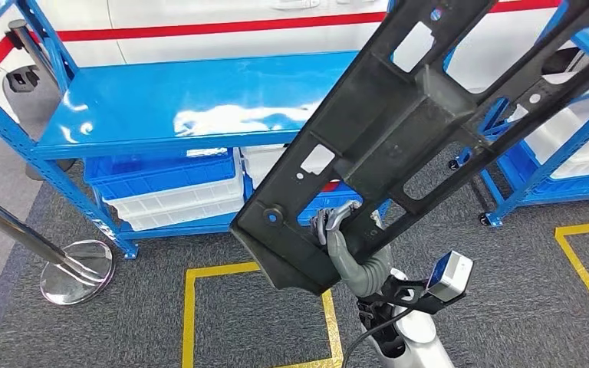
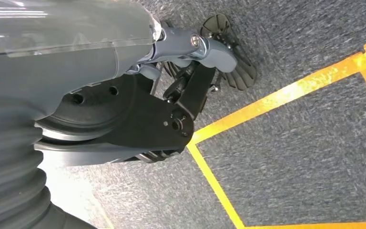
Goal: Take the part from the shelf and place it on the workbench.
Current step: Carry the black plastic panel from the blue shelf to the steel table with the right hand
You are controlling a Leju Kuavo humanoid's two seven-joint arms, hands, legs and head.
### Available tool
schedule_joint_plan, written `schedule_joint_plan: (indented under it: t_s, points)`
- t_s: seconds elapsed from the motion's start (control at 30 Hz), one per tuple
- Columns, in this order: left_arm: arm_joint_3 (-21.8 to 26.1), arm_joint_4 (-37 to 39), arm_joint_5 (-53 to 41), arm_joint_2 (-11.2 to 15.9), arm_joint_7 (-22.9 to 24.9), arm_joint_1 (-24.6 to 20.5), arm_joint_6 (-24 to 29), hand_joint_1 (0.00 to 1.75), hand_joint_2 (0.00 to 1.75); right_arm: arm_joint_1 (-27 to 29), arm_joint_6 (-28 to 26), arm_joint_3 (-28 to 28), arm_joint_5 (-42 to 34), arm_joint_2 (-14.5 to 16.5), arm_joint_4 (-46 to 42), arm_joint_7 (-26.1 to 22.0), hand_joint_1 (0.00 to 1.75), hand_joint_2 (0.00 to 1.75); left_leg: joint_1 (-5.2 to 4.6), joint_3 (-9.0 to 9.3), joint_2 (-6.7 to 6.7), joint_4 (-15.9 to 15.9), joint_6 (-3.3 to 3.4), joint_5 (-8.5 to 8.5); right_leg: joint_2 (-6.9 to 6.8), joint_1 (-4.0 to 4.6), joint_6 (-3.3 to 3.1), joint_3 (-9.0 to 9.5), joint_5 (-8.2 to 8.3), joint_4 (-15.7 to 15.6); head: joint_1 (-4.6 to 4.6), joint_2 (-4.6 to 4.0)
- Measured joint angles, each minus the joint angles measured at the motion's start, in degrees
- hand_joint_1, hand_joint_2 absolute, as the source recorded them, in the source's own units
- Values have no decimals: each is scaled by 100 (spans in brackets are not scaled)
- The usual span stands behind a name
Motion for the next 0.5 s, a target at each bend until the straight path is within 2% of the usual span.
schedule_joint_plan:
  t_s: [0.03, 0.07, 0.1, 0.13, 0.17, 0.2, 0.23, 0.27, 0.3, 0.33, 0.37, 0.4, 0.43, 0.47, 0.5]
  points:
    - [3, 0, 0, 1, 0, 7, 2, 0, 175, -1, 1, -1, -1, 10, 1, 2, 175, 175, 10, -72, -2, 171, -22, -224, -11, -2, -53, -69, 71, -5, 0, 0]
    - [7, 0, 0, 1, 0, 7, 4, 0, 175, -3, 1, -2, -1, 22, 2, 3, 175, 175, 16, -163, -3, 465, -35, -538, -19, 7, -91, -153, 143, -4, 0, 0]
    - [9, 0, 0, 1, 0, 9, 4, 0, 175, -2, 2, -3, -1, 32, 3, 4, 175, 175, 16, -258, -3, 847, -43, -844, -19, 25, -115, -244, 214, 0, 0, 0]
    - [13, 0, 1, 1, 0, 9, 4, 0, 175, -1, 3, -4, -1, 37, 4, 7, 175, 175, 16, -331, -3, 1242, -48, -1049, -20, 45, -130, -342, 286, 5, 1, 0]
    - [16, 0, 1, 1, -1, 10, 4, 0, 175, 1, 6, -5, -1, 39, 5, 12, 175, 175, 14, -348, -3, 1547, -45, -1100, -20, 68, -138, -443, 358, 16, 1, 0]
    - [21, 0, 1, 1, -2, 11, 4, 0, 175, 2, 9, -5, -1, 41, 6, 19, 175, 175, 11, -290, -3, 1692, -31, -1007, -21, 90, -142, -546, 423, 31, 0, 0]
    - [25, 0, 2, 1, -3, 10, 5, 0, 175, 3, 13, -6, 1, 46, 7, 31, 175, 175, 3, -136, -4, 1633, -2, -827, -20, 111, -142, -647, 484, 52, -1, 0]
    - [28, 0, 1, 1, -5, 10, 6, 0, 175, 3, 17, -7, 3, 55, 7, 44, 175, 175, -15, 126, -6, 1365, 48, -671, -19, 128, -139, -738, 540, 77, -1, 0]
    - [31, -1, 1, 4, -5, 6, 7, 0, 175, 4, 21, -8, 7, 69, 5, 55, 175, 175, -40, 462, -5, 946, 109, -635, -17, 147, -130, -812, 587, 100, -2, 0]
    - [34, -1, 1, 6, -5, 2, 7, 0, 175, 6, 25, -11, 15, 84, 3, 68, 175, 175, -63, 804, -2, 466, 154, -695, -19, 157, -112, -861, 634, 118, -1, 0]
    - [38, -2, 0, 8, -4, -2, 5, 0, 175, 7, 30, -16, 25, 99, 1, 76, 175, 175, -87, 1049, -1, 91, 186, -790, -25, 156, -86, -886, 682, 122, -1, 0]
    - [46, -2, 0, 9, -2, -4, 2, 0, 175, 9, 37, -21, 37, 113, -1, 84, 175, 175, -108, 1181, 1, -147, 201, -871, -32, 148, -55, -897, 730, 115, -1, 0]
    - [55, -2, 0, 8, 0, 0, -3, 0, 175, 13, 45, -28, 50, 123, -3, 93, 175, 175, -117, 1205, 2, -256, 208, -865, -39, 135, -21, -902, 786, 100, 0, 0]
    - [66, 1, 0, 3, 2, 7, -5, 0, 175, 21, 55, -37, 59, 130, -3, 101, 175, 175, -109, 1163, 14, -273, 230, -798, -36, 123, 12, -918, 804, 95, 0, 0]
    - [78, 3, 0, -1, 3, 11, -8, 0, 175, 32, 68, -46, 66, 134, -4, 111, 175, 175, -98, 1119, 25, -302, 262, -725, -27, 118, 45, -954, 727, 137, 1, 0]
